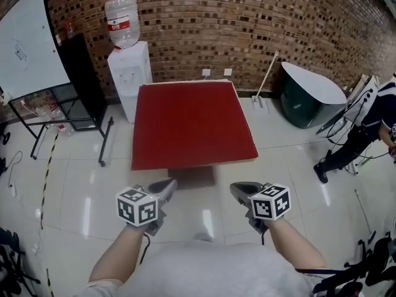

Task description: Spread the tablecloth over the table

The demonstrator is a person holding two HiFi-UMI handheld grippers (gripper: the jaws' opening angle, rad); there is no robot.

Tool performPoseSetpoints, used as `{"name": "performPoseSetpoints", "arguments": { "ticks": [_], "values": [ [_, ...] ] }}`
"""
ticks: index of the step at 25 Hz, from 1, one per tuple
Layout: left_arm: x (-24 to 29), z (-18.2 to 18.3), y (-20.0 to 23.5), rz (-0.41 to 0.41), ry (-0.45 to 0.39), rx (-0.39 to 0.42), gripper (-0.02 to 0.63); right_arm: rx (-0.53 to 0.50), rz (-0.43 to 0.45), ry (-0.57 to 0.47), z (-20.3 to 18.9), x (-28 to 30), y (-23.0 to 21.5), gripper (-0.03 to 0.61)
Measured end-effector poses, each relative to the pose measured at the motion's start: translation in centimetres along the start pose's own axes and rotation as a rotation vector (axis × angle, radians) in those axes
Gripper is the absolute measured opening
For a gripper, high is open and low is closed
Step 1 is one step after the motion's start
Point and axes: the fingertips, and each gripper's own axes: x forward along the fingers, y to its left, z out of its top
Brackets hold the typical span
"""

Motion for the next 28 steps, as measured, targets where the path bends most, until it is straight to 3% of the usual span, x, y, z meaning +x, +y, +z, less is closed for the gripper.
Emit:
{"name": "performPoseSetpoints", "arguments": {
  "ticks": [5, 11, 14, 19, 22, 28],
  "values": [
    [-6.9, -3.9, -6.4, -0.121, 0.044, 0.086, 0.0, 0.064, 0.099, -0.08, -3.0, -2.3, 10.5, 0.002],
    [-15.2, -8.2, -11.5, -0.194, 0.032, 0.026, 0.0, 0.051, 0.148, -0.14, -7.0, -6.3, 20.4, 0.001],
    [-17.8, -10.2, -14.3, -0.178, 0.041, 0.005, 0.0, 0.042, 0.176, -0.176, -8.4, -8.6, 24.2, 0.002],
    [-21.3, -11.5, -20.8, -0.197, -0.008, 0.052, 0.0, -0.003, 0.215, -0.197, -10.8, -12.6, 28.8, 0.002],
    [-23.2, -15.3, -25.4, -0.201, -0.009, 0.074, 0.0, -0.009, 0.231, -0.197, -15.1, -16.2, 31.0, 0.002],
    [-25.7, -24.6, -34.4, -0.213, -0.017, -0.02, 0.0, 0.046, 0.221, -0.205, -26.0, -24.4, 33.6, 0.0]
  ]
}}
